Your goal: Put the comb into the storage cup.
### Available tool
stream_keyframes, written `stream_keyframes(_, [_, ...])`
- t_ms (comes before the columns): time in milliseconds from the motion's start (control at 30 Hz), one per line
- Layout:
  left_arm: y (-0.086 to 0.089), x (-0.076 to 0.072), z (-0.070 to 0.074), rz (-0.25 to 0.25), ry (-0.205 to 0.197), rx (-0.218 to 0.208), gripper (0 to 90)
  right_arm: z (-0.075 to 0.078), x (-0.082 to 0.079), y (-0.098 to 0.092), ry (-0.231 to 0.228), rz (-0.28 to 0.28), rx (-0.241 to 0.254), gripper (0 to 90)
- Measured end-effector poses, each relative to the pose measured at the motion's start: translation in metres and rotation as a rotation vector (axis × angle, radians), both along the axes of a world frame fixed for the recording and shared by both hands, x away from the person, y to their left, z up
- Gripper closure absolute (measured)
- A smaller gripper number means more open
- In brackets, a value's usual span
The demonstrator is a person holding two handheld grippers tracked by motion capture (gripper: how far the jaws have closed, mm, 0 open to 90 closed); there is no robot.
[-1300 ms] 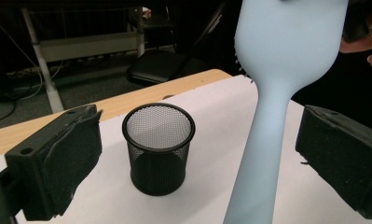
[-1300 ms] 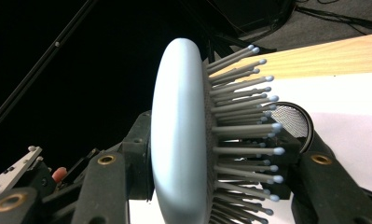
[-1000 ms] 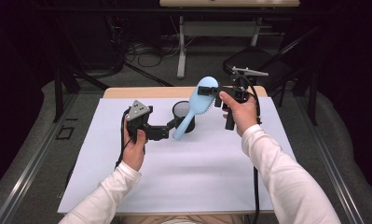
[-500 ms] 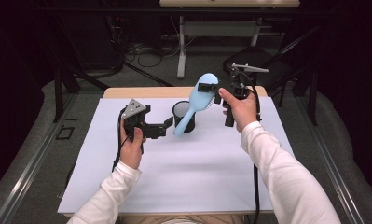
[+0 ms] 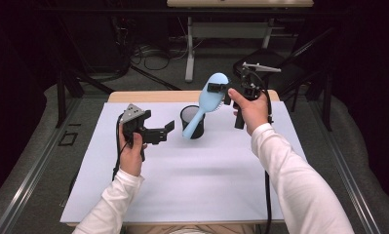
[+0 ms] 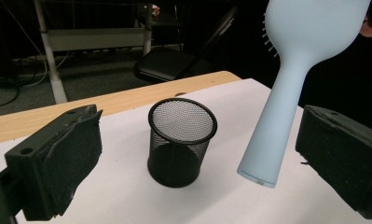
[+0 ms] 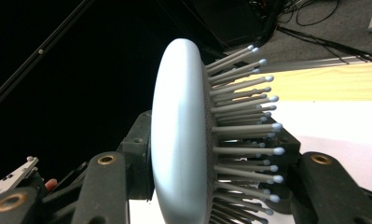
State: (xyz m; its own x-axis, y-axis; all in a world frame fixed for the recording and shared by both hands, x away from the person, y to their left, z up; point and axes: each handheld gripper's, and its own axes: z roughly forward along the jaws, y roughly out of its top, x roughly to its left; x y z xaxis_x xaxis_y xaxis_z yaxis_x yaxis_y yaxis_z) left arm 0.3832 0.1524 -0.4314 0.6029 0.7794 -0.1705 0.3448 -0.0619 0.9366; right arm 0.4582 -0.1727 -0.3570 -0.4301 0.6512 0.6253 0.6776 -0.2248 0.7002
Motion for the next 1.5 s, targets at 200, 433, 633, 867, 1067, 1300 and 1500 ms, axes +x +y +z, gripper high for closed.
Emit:
stream_keyframes(200, [0.002, 0.000, 0.000, 0.001, -0.006, -0.006, 0.4, 0.003, 0.002, -0.001, -0.007, -0.018, -0.009, 47.8])
stream_keyframes(433, [0.005, 0.001, -0.001, 0.004, -0.005, -0.003, 0.4, 0.008, 0.004, -0.002, -0.029, -0.041, -0.034, 47.8])
stream_keyframes(633, [0.006, 0.000, -0.002, 0.005, -0.006, -0.005, 0.4, 0.011, 0.008, -0.001, -0.044, -0.060, -0.052, 47.8])
stream_keyframes(867, [0.007, 0.000, -0.002, 0.002, -0.005, -0.004, 0.4, 0.014, 0.015, 0.004, -0.054, -0.071, -0.066, 47.8])
stream_keyframes(1067, [0.006, 0.001, -0.003, 0.000, -0.003, -0.004, 0.4, 0.017, 0.022, 0.007, -0.068, -0.088, -0.083, 47.8])
stream_keyframes(1300, [0.007, 0.002, -0.004, -0.004, 0.002, 0.002, 0.4, 0.021, 0.029, 0.010, -0.077, -0.106, -0.107, 47.8])
stream_keyframes(1500, [0.009, 0.001, -0.003, 0.004, -0.001, -0.006, 0.4, 0.023, 0.034, 0.012, -0.084, -0.122, -0.110, 47.8])
